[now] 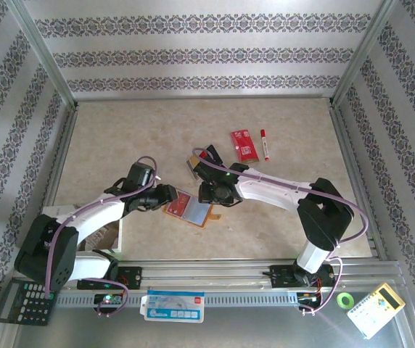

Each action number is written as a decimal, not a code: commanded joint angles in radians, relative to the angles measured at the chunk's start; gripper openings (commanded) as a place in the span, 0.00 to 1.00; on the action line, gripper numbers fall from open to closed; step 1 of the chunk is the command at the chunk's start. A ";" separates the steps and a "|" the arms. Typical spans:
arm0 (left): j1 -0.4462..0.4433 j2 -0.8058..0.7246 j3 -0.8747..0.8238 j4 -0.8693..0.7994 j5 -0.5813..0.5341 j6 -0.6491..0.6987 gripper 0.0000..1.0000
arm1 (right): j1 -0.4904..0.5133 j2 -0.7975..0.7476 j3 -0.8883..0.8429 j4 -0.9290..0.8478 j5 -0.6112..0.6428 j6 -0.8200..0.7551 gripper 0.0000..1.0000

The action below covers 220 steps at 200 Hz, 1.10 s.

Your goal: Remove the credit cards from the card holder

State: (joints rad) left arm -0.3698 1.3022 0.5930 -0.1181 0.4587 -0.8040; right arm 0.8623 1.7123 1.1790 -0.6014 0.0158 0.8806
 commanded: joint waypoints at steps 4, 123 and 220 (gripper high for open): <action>0.038 -0.018 0.014 -0.067 -0.029 0.006 0.43 | 0.028 0.058 0.023 0.053 -0.082 -0.051 0.45; 0.094 -0.022 0.026 -0.105 -0.019 0.032 0.66 | -0.053 0.290 0.074 0.031 -0.079 -0.408 0.37; 0.082 0.072 0.069 -0.102 0.053 0.072 0.62 | -0.059 0.066 0.011 0.167 -0.089 -0.302 0.43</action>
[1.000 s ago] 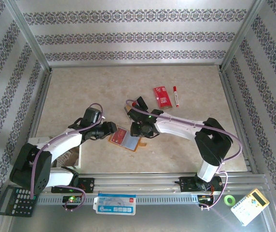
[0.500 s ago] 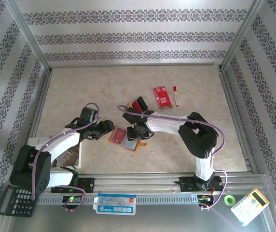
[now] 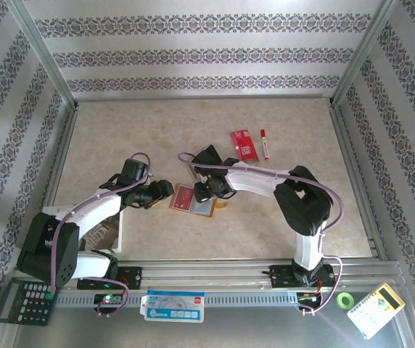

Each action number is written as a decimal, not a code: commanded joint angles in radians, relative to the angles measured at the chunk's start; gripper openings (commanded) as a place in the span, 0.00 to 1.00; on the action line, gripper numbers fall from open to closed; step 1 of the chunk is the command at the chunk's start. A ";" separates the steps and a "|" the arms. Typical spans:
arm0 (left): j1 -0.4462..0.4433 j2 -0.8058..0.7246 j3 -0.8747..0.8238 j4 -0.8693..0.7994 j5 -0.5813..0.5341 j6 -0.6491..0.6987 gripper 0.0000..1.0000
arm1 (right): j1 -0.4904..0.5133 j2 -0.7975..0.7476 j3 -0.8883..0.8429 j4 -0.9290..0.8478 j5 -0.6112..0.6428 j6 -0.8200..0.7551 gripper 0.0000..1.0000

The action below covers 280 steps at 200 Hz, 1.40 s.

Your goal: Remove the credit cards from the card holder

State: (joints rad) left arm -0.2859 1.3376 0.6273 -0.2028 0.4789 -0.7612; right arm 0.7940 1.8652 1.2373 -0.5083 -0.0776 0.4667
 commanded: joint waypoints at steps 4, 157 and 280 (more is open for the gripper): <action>-0.003 0.041 0.038 -0.016 0.035 0.030 0.61 | 0.009 -0.097 -0.058 0.088 0.005 0.133 0.43; -0.060 0.204 0.081 -0.050 0.119 0.093 0.38 | 0.005 -0.146 -0.217 0.348 -0.055 0.428 0.44; -0.101 0.065 0.093 -0.114 -0.013 0.063 0.34 | -0.022 -0.105 -0.334 0.614 -0.181 0.604 0.33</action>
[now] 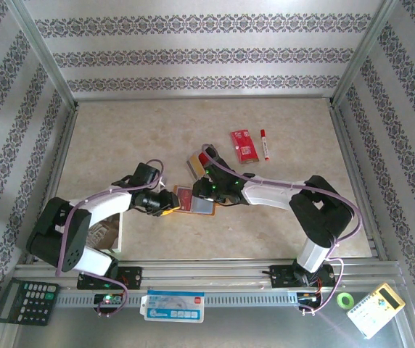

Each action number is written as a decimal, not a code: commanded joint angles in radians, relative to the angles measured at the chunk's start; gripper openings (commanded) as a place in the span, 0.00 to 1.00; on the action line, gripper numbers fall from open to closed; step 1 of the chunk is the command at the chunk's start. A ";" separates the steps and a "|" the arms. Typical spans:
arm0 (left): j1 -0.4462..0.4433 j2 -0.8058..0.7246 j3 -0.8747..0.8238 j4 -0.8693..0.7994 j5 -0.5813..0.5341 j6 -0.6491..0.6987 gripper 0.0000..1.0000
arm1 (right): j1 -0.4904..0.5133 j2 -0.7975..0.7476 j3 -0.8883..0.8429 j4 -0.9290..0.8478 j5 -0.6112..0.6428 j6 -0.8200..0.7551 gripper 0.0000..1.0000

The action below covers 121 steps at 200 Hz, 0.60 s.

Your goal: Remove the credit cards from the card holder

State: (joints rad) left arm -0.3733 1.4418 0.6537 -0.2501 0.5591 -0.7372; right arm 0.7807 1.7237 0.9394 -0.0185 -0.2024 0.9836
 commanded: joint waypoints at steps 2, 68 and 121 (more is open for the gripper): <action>-0.013 -0.038 0.070 -0.064 -0.093 0.040 0.34 | -0.009 0.038 -0.038 0.133 -0.059 0.093 0.33; -0.013 0.101 0.186 -0.046 -0.124 0.080 0.27 | -0.007 0.107 -0.049 0.226 -0.094 0.161 0.21; -0.013 0.167 0.213 -0.028 -0.105 0.087 0.22 | -0.008 0.126 -0.047 0.211 -0.091 0.154 0.20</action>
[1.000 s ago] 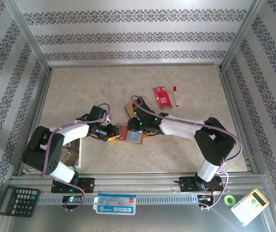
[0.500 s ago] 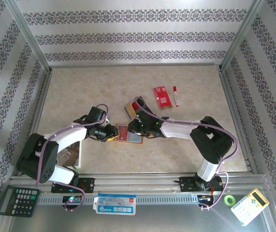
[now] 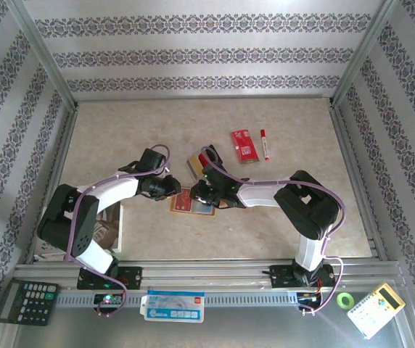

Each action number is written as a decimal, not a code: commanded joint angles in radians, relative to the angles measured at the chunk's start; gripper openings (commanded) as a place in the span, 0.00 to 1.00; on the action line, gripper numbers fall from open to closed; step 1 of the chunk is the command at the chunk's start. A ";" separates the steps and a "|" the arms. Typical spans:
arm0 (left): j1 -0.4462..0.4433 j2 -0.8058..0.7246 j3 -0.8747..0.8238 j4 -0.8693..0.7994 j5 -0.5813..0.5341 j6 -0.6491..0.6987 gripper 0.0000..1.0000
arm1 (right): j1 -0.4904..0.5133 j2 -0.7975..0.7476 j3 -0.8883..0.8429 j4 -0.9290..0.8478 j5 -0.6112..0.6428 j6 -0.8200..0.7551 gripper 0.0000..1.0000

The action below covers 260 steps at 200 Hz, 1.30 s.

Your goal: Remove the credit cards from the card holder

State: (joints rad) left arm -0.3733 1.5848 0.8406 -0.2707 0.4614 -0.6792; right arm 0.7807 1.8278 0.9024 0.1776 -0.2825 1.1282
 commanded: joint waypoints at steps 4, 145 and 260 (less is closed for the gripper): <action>-0.012 0.026 0.028 -0.009 -0.008 0.029 0.22 | -0.008 0.023 -0.009 0.013 -0.011 0.008 0.20; -0.012 0.067 -0.024 -0.021 -0.069 0.040 0.19 | -0.008 0.010 -0.026 0.011 0.005 -0.054 0.19; -0.022 0.093 -0.028 -0.033 -0.067 0.053 0.14 | -0.011 -0.014 -0.043 0.043 -0.005 -0.078 0.16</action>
State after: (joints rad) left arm -0.3740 1.6432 0.8291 -0.2619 0.4168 -0.6533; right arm 0.7803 1.8416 0.8829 0.1997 -0.2829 1.0866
